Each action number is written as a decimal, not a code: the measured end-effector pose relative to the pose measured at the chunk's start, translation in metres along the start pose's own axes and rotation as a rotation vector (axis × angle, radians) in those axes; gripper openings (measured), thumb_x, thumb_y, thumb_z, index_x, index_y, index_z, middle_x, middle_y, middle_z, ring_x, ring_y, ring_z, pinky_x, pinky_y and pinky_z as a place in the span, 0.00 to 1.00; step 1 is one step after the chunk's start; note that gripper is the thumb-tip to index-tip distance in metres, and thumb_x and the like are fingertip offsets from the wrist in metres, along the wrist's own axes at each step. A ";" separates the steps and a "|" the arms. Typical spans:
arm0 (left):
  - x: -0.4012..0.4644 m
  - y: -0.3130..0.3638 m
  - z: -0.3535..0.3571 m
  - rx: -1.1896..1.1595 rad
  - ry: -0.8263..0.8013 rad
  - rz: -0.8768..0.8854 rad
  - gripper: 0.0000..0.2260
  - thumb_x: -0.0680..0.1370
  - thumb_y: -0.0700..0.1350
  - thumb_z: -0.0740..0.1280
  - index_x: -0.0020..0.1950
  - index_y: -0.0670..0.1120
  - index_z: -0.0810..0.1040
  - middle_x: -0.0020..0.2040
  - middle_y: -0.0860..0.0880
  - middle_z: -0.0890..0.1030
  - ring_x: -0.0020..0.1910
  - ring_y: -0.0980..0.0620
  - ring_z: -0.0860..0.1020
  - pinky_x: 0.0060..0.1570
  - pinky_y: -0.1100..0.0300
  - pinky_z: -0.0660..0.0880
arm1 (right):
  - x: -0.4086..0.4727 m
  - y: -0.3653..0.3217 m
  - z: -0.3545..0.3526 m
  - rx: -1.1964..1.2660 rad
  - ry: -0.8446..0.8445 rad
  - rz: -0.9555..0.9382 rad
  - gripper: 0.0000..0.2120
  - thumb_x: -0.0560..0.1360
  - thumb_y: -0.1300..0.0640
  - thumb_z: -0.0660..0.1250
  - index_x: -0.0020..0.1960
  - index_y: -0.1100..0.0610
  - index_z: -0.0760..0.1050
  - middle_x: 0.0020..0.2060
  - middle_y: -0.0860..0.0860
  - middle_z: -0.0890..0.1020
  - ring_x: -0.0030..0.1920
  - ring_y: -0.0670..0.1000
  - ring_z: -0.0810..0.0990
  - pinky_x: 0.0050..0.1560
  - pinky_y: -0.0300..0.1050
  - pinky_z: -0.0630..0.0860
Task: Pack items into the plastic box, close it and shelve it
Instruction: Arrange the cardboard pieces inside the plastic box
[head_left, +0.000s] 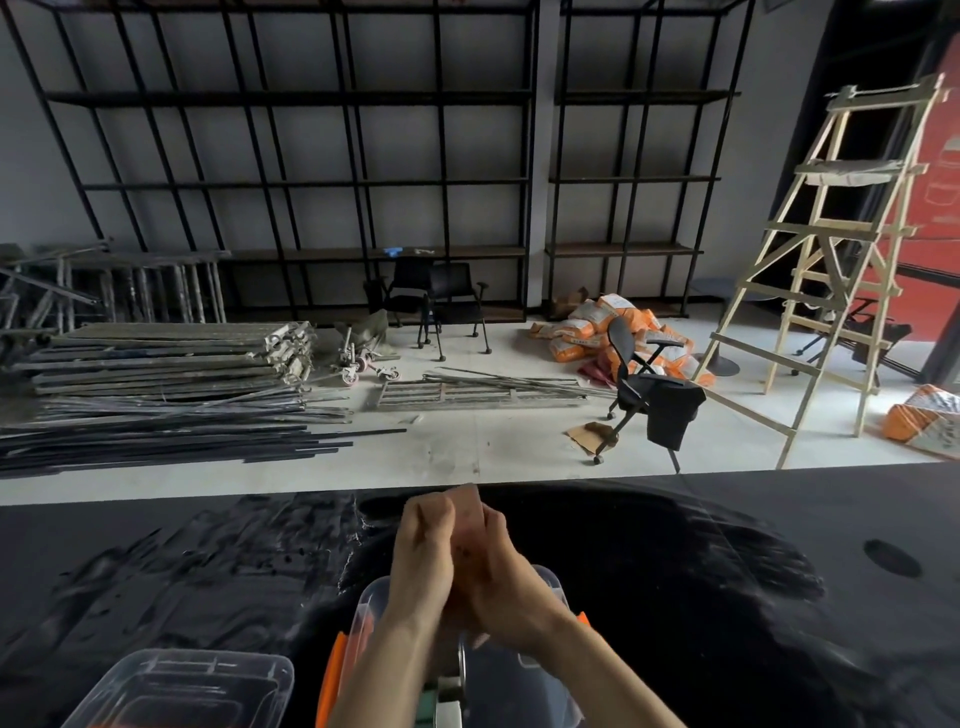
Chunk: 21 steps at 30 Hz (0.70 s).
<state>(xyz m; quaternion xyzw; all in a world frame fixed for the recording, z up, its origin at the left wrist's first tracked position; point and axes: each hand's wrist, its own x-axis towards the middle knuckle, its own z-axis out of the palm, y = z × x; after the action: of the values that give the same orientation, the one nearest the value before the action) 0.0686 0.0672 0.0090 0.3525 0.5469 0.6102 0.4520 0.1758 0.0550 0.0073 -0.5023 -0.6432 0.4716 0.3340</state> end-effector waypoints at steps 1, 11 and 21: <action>0.001 0.002 -0.001 -0.073 0.033 -0.018 0.07 0.82 0.47 0.64 0.46 0.47 0.76 0.41 0.39 0.81 0.41 0.42 0.80 0.43 0.50 0.78 | -0.002 0.002 -0.001 0.036 -0.006 0.005 0.23 0.77 0.57 0.63 0.69 0.50 0.62 0.53 0.54 0.83 0.51 0.59 0.85 0.50 0.58 0.81; 0.000 0.007 -0.021 -0.036 0.118 0.133 0.08 0.74 0.40 0.65 0.39 0.53 0.75 0.44 0.41 0.80 0.47 0.40 0.78 0.49 0.44 0.73 | -0.002 0.013 -0.020 0.419 0.306 -0.063 0.08 0.76 0.64 0.71 0.54 0.57 0.79 0.46 0.54 0.87 0.48 0.50 0.86 0.48 0.43 0.82; -0.007 0.007 0.001 0.021 0.283 0.169 0.23 0.77 0.58 0.65 0.38 0.37 0.67 0.34 0.38 0.74 0.36 0.41 0.73 0.42 0.45 0.71 | 0.002 0.001 -0.007 0.105 0.335 -0.203 0.11 0.74 0.50 0.69 0.51 0.51 0.69 0.44 0.49 0.86 0.44 0.45 0.85 0.44 0.47 0.83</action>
<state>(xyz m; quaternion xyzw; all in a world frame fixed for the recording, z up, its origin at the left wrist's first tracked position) 0.0706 0.0614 0.0170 0.3125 0.5798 0.6840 0.3136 0.1822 0.0588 0.0088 -0.4882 -0.6006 0.3784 0.5078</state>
